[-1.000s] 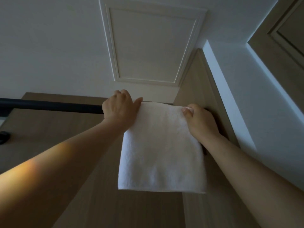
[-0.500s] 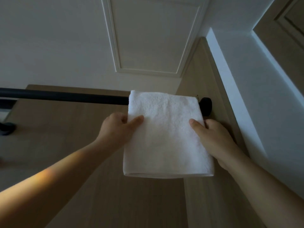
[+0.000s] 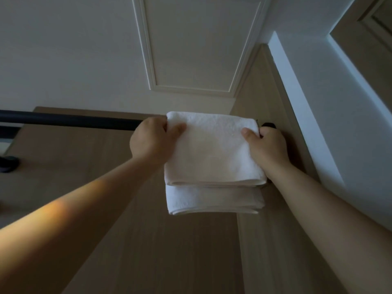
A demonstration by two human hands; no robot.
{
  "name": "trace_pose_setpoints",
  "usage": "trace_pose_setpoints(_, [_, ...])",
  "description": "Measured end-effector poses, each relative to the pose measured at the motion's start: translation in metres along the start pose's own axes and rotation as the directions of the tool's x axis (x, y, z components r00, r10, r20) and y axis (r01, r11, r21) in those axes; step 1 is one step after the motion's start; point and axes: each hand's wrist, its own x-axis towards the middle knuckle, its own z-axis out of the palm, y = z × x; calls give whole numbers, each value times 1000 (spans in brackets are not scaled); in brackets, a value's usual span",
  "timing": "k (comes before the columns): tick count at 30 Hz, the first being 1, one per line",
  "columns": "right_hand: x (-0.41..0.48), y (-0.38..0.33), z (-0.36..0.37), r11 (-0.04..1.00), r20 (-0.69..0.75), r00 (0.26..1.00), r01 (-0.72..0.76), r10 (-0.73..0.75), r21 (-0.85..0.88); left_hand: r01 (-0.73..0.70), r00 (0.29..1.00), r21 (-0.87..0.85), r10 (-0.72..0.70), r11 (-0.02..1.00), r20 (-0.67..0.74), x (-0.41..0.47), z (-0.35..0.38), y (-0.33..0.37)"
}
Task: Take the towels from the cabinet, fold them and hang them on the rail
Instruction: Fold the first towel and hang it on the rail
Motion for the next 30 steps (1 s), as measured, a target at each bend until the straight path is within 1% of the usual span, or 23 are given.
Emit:
trace_pose_setpoints(2, [-10,6,-2,1000,11,1000,11,-11,11,75,995,-137,-64,988,81,-11,4,-7])
trace_pose_setpoints(4, [-22,10,-5,999,59,998,-17,15,31,193,970,-271,-141,943,199,-20,6,-12])
trace_pose_setpoints(7, [-42,17,-12,981,173,970,-185,173,57,363,898,-363,-217,858,383,-35,2,-17])
trace_pose_setpoints(9, [-56,23,-17,956,265,928,-287,261,64,467,819,-394,-218,792,530,-42,2,-23])
trace_pose_setpoints(12, [-78,33,-18,898,363,883,-388,298,209,589,711,-387,-225,710,667,-52,-1,-25])
trace_pose_setpoints(14, [-87,37,-16,894,348,891,-382,290,233,654,654,-399,-215,643,726,-59,-3,-25])
trace_pose_setpoints(15, [-90,39,-15,907,325,904,-359,279,220,667,638,-399,-207,629,741,-62,-3,-26])
trace_pose_setpoints(16, [-92,40,-14,923,298,918,-327,260,202,665,637,-396,-204,633,744,-65,-3,-26])
trace_pose_setpoints(17, [-94,40,-13,940,273,933,-289,234,183,649,649,-394,-204,651,733,-68,-3,-27])
trace_pose_setpoints(20, [-95,42,-11,979,217,966,-169,142,111,588,707,-416,-192,694,680,-76,-5,-31])
trace_pose_setpoints(22, [-96,44,-9,991,194,977,-108,91,76,569,725,-452,-158,687,671,-81,-7,-33])
trace_pose_setpoints(24, [-96,47,-7,991,189,979,-92,72,99,563,731,-477,-138,675,669,-83,-8,-36])
trace_pose_setpoints(26, [-94,52,-8,967,222,964,-189,148,174,568,730,-488,-133,662,670,-85,-8,-40])
trace_pose_setpoints(27, [-94,54,-8,938,272,942,-260,195,228,571,728,-496,-125,654,674,-86,-8,-42])
trace_pose_setpoints(29, [-93,58,-7,854,396,886,-387,240,349,569,724,-508,-101,647,682,-89,-9,-47])
trace_pose_setpoints(30, [-93,59,-7,817,432,870,-421,239,394,564,724,-508,-94,650,683,-89,-10,-49])
